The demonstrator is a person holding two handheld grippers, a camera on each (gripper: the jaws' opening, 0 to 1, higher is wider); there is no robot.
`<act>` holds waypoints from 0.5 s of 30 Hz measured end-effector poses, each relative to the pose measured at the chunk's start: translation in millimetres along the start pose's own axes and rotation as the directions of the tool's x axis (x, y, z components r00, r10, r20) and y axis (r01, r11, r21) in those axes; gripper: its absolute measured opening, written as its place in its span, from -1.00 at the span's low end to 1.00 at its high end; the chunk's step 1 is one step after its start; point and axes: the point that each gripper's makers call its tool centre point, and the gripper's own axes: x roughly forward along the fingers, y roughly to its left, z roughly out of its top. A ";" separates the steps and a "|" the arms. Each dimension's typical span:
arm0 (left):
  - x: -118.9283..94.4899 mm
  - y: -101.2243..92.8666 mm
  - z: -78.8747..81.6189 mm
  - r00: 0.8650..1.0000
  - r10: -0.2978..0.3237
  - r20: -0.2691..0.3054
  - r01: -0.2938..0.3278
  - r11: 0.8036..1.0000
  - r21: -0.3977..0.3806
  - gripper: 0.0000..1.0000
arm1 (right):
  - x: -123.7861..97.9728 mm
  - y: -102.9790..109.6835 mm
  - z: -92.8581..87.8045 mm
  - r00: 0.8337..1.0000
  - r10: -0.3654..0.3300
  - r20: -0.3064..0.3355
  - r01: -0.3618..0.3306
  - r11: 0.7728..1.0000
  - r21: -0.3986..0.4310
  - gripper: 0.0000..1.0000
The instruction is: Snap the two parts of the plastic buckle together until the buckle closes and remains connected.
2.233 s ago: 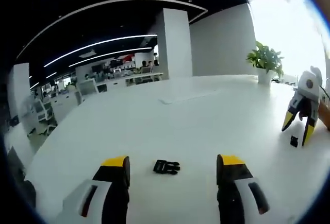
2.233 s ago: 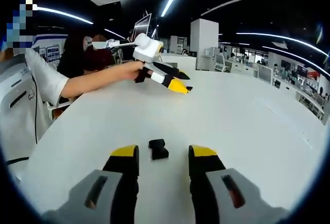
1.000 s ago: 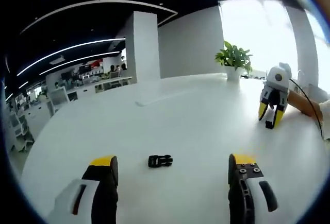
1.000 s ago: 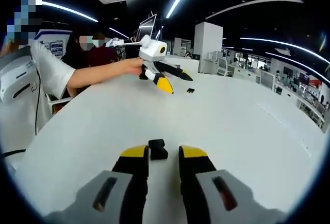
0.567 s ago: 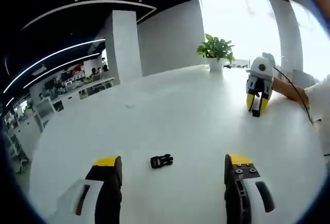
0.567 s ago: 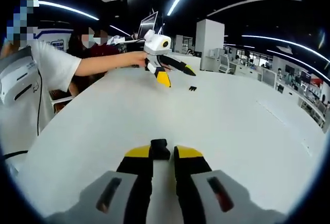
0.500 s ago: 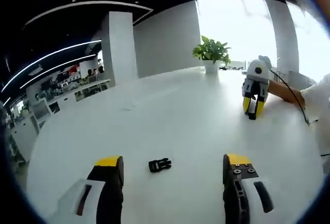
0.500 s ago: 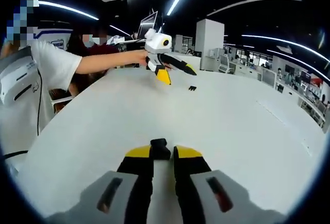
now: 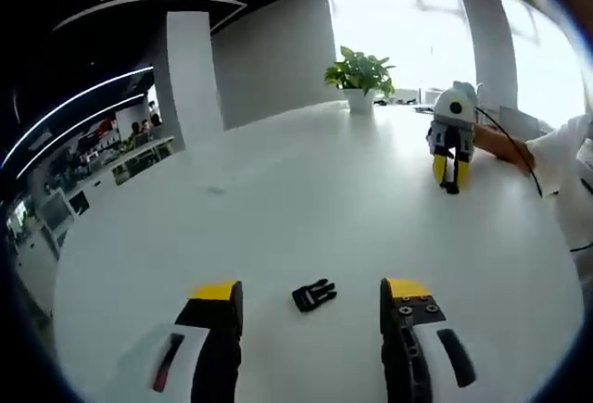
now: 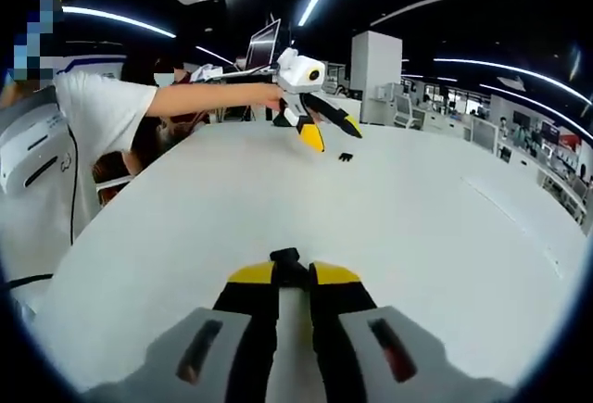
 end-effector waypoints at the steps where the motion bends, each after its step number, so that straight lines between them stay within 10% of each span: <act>1: 0.4 0.8 -0.5 1.000 -0.003 -0.003 0.003 1.000 0.006 0.18 | -0.2 0.0 -0.1 1.000 0.000 0.000 0.000 1.000 -0.001 -0.74; 10: 1.1 7.7 -6.2 0.994 -0.044 -0.103 0.053 0.995 0.085 -0.05 | -2.2 -1.9 2.0 1.000 -0.012 0.005 0.012 1.000 -0.011 -0.74; 15: 0.6 10.5 -12.4 0.966 -0.029 -0.258 0.085 0.975 0.207 -0.24 | -3.8 -3.7 3.6 1.000 -0.019 0.010 0.019 1.000 -0.013 -0.74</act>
